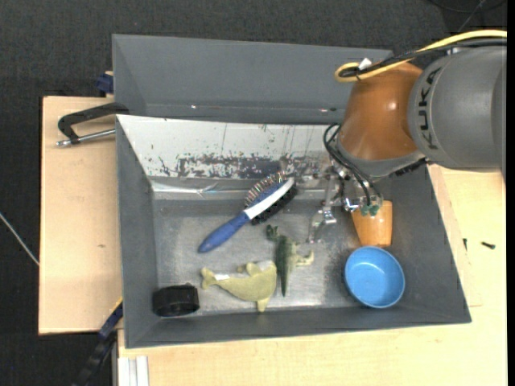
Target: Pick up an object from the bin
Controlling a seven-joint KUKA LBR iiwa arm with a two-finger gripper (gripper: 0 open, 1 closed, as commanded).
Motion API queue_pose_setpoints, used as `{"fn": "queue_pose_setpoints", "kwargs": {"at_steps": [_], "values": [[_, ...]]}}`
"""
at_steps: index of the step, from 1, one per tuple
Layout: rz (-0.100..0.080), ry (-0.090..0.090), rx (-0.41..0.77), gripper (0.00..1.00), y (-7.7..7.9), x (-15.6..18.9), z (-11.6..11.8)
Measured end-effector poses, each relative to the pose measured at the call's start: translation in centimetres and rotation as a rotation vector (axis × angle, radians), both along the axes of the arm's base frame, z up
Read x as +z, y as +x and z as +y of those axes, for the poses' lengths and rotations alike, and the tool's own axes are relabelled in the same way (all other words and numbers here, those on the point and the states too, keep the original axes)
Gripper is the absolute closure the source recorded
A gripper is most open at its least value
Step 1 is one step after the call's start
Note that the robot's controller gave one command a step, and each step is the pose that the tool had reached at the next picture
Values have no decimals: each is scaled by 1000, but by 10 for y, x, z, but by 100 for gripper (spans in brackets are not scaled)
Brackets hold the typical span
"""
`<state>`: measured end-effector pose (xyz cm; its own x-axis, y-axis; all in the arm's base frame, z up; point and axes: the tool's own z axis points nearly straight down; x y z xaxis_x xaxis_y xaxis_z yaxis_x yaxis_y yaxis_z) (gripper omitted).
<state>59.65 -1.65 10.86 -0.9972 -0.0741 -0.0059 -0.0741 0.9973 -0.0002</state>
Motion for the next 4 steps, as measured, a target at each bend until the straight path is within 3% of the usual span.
{"fn": "queue_pose_setpoints", "kwargs": {"at_steps": [1, 2, 3, 4], "values": [[-4, -1, -77, 0, -2, -22, 92], [-10, 1, 162, 0, 5, -29, 162], [-13, -10, 578, 0, 10, -34, 216], [-42, -23, 839, 0, 12, -24, 220]]}}
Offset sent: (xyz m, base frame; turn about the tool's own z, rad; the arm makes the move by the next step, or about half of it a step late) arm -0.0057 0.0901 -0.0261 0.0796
